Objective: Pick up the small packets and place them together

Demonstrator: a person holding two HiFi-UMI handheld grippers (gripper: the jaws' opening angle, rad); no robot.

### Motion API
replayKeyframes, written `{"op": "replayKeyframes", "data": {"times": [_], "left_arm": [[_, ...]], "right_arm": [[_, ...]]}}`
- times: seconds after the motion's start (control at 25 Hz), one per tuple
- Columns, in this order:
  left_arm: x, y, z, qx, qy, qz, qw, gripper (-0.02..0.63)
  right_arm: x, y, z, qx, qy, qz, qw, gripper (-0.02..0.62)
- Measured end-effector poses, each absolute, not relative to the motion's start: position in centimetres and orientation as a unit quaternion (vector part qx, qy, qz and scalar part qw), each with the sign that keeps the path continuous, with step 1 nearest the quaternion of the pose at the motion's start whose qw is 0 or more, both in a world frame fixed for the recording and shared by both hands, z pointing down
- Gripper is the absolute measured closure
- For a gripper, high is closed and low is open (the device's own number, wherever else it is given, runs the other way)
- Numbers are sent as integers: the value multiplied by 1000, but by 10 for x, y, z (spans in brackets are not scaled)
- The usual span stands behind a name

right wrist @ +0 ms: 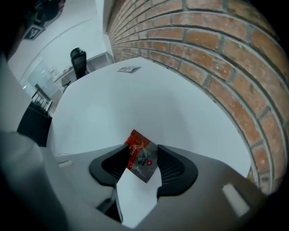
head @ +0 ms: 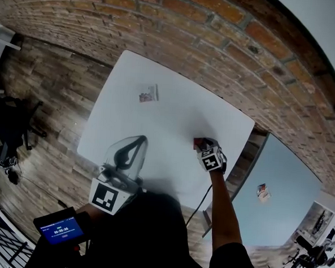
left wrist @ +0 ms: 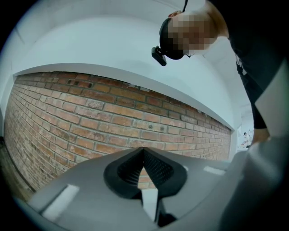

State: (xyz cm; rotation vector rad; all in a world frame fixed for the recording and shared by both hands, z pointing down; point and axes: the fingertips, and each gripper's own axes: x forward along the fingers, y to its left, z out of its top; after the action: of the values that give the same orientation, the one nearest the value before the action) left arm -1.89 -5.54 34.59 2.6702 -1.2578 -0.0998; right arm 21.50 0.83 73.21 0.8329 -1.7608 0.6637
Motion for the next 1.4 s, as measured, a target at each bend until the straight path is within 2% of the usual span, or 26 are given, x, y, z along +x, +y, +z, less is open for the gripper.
{"op": "replayKeyframes", "data": {"times": [0.08,0.16,0.36,0.56,0.84,1.2,1.28,1.4], "left_arm": [[-21,-55,347,899,-426,-31,96,606],[-22,-53,349,899,-426,-29,98,606],[-25,-55,350,898,-428,-28,102,606],[-15,-52,352,902,-417,-28,108,606],[-14,-48,353,904,-411,-29,113,606],[-24,-51,357,897,-426,-29,119,606],[-27,-51,359,894,-430,-29,121,606],[-30,-49,362,897,-428,-30,104,606]], "right_arm": [[209,6,727,314,-748,230,537,396],[207,2,719,317,-756,222,527,385],[224,-1,703,442,-713,347,418,367],[226,12,723,493,-664,401,393,374],[220,9,733,482,-664,379,429,388],[200,10,735,302,-754,264,520,387],[202,3,730,311,-754,263,515,368],[197,-7,706,364,-752,290,467,368]]}}
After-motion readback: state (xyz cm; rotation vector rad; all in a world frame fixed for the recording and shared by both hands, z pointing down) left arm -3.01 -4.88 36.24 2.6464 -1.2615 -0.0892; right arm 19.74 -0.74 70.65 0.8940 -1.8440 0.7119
